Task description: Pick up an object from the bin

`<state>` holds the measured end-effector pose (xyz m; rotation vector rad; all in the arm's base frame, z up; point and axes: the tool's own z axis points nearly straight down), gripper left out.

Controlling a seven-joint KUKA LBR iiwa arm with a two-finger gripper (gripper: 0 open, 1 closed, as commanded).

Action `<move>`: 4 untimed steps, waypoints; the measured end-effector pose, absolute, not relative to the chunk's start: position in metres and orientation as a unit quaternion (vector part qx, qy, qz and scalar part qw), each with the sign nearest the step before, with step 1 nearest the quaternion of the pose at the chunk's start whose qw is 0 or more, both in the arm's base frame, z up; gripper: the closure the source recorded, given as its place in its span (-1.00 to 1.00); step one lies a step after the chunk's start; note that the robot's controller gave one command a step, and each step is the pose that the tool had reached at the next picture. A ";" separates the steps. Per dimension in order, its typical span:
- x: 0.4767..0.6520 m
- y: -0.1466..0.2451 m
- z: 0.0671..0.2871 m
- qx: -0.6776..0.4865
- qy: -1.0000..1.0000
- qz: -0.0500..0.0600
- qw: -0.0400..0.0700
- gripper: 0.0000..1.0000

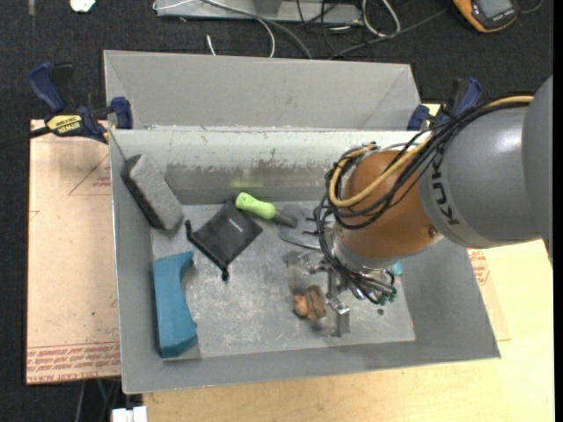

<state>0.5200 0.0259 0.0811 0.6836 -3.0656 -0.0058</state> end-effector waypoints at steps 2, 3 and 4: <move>0.515 0.012 0.070 0.259 -0.966 -0.003 0.000 1.00; 0.515 0.012 0.070 0.259 -0.966 -0.003 0.000 1.00; 0.515 0.012 0.076 0.259 -0.966 -0.003 0.000 1.00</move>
Offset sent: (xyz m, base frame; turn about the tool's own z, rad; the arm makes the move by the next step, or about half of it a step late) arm -0.0054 -0.0151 -0.0111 -0.0881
